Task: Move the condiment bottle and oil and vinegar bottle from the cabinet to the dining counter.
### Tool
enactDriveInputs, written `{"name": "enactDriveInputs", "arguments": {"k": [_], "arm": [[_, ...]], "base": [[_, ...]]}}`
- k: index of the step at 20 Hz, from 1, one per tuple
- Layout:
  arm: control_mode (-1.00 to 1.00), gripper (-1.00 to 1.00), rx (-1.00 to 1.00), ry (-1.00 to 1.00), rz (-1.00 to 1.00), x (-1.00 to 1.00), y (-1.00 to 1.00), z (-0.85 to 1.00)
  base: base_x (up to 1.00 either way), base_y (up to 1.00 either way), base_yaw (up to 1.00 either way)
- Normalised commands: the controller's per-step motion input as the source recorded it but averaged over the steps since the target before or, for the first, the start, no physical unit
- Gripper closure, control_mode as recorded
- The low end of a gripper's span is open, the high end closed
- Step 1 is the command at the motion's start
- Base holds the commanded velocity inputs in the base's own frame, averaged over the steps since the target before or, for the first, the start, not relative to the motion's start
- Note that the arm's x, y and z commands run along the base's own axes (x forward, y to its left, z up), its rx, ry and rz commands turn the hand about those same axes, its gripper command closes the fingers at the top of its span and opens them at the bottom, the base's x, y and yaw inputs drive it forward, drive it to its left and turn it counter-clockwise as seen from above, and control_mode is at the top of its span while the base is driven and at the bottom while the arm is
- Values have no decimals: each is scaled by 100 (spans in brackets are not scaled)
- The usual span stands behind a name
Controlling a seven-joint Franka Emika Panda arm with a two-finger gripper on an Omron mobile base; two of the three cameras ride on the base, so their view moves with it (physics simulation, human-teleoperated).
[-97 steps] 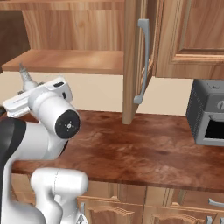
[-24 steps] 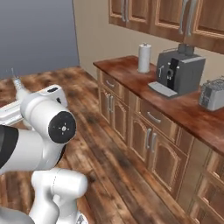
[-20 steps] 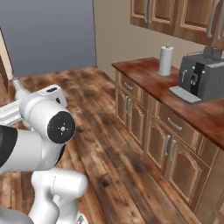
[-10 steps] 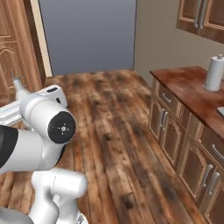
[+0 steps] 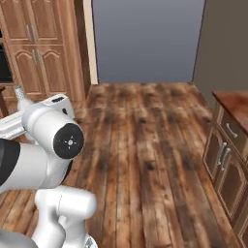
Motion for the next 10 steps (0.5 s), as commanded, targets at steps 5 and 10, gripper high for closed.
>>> {"name": "enactDriveInputs", "arguments": {"k": [5, 10], "arm": [[100, 100, 0, 0, 0, 0, 0, 0], [100, 100, 0, 0, 0, 0, 0, 0]], "base": [[51, 22, 38], [54, 8, 37]]}}
